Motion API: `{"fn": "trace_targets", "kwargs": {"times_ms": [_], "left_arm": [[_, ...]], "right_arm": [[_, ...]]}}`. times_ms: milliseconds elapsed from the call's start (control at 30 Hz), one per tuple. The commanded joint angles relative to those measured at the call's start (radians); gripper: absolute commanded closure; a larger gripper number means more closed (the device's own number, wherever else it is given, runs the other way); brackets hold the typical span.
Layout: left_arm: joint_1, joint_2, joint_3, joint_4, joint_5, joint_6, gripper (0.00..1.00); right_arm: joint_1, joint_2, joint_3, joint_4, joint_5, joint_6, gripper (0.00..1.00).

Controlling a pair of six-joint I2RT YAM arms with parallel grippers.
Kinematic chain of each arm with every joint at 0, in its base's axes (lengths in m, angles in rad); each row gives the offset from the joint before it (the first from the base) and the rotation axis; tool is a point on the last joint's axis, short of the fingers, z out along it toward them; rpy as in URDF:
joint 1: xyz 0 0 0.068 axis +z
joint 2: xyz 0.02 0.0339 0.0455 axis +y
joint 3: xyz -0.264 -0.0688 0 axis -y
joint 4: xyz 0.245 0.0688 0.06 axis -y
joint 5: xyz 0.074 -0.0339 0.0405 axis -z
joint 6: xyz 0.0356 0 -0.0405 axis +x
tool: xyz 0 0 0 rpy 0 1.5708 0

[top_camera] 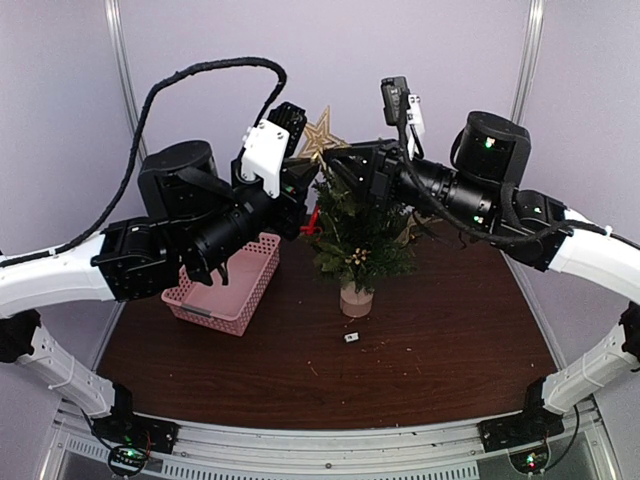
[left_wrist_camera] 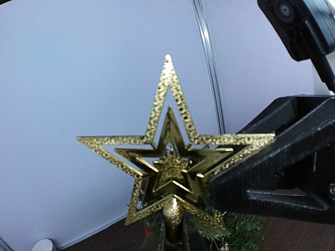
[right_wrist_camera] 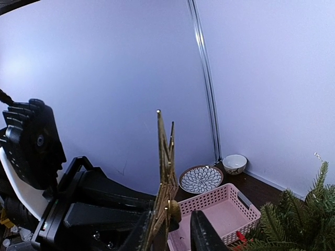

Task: Decorate the small christmas tree

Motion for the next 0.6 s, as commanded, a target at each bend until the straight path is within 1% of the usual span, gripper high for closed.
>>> {"fn": "trace_targets", "kwargs": {"times_ms": [0, 233, 267, 300, 333, 367, 400, 433, 467, 500, 567], "left_arm": [[-0.006, 0.015, 0.036, 0.066, 0.017, -0.011, 1.00], [-0.005, 0.017, 0.039, 0.069, 0.026, -0.009, 1.00], [-0.006, 0.016, 0.041, 0.067, 0.026, -0.009, 1.00], [-0.005, 0.014, 0.039, 0.066, 0.027, -0.012, 0.96], [-0.006, 0.010, 0.035, 0.067, 0.028, -0.016, 0.87], [-0.006, 0.005, 0.028, 0.068, 0.034, -0.019, 0.77], [-0.006, -0.005, 0.019, 0.073, 0.036, -0.027, 0.59], [-0.006, -0.014, 0.008, 0.076, 0.034, -0.038, 0.45], [-0.006, -0.024, 0.000, 0.075, 0.034, -0.046, 0.35], [-0.006, -0.034, -0.003, 0.064, 0.037, -0.049, 0.29], [-0.005, -0.047, 0.000, 0.024, 0.030, -0.058, 0.21]], "right_arm": [[0.010, 0.011, 0.028, 0.069, 0.033, -0.007, 0.78], [0.009, 0.012, 0.030, 0.077, 0.042, -0.023, 1.00], [0.009, 0.010, 0.029, 0.080, 0.042, -0.026, 1.00], [0.008, 0.004, 0.028, 0.081, 0.043, -0.032, 1.00], [0.009, 0.000, 0.027, 0.082, 0.046, -0.040, 1.00], [0.009, -0.008, 0.024, 0.082, 0.054, -0.049, 1.00], [0.008, -0.015, 0.021, 0.082, 0.064, -0.059, 1.00], [0.008, -0.025, 0.016, 0.082, 0.074, -0.072, 1.00], [0.007, -0.035, 0.012, 0.082, 0.086, -0.085, 1.00], [0.007, -0.045, 0.009, 0.080, 0.105, -0.109, 1.00], [0.005, -0.067, 0.006, 0.071, 0.137, -0.147, 1.00]]}}
